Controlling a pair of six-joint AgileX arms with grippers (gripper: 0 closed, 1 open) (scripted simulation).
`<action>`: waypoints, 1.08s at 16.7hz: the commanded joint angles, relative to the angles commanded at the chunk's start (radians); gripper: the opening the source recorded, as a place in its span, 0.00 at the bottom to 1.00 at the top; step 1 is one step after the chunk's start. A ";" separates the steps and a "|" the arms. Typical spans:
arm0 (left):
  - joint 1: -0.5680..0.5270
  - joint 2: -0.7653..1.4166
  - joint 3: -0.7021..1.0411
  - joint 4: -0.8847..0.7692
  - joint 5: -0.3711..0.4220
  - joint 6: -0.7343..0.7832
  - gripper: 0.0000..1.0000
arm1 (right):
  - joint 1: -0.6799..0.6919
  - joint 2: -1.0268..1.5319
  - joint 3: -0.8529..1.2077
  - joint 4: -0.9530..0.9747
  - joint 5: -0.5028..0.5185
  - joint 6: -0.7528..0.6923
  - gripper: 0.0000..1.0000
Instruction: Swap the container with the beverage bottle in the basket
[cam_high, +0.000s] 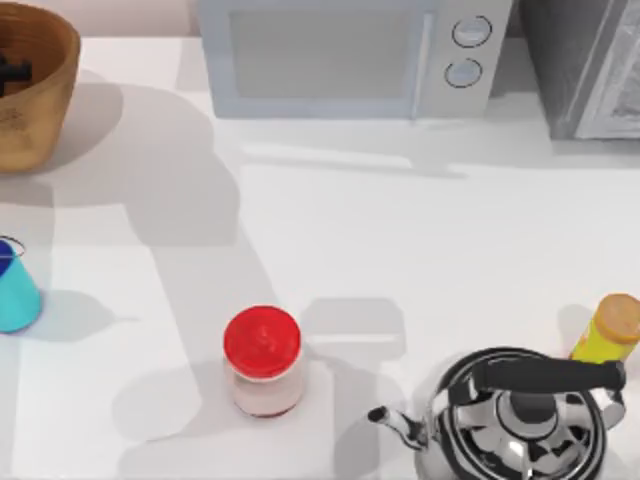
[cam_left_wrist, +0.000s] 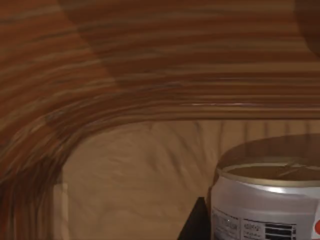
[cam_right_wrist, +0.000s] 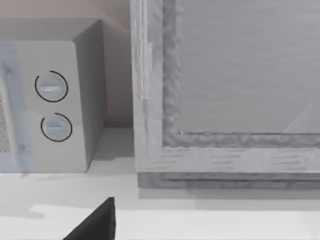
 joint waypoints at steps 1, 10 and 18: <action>0.000 0.000 0.000 0.000 0.000 0.000 0.00 | 0.000 0.000 0.000 0.000 0.000 0.000 1.00; 0.005 -0.058 -0.016 0.017 -0.012 -0.004 0.00 | 0.000 0.000 0.000 0.000 0.000 0.000 1.00; -0.029 -0.599 -0.531 0.281 -0.082 -0.084 0.00 | 0.000 0.000 0.000 0.000 0.000 0.000 1.00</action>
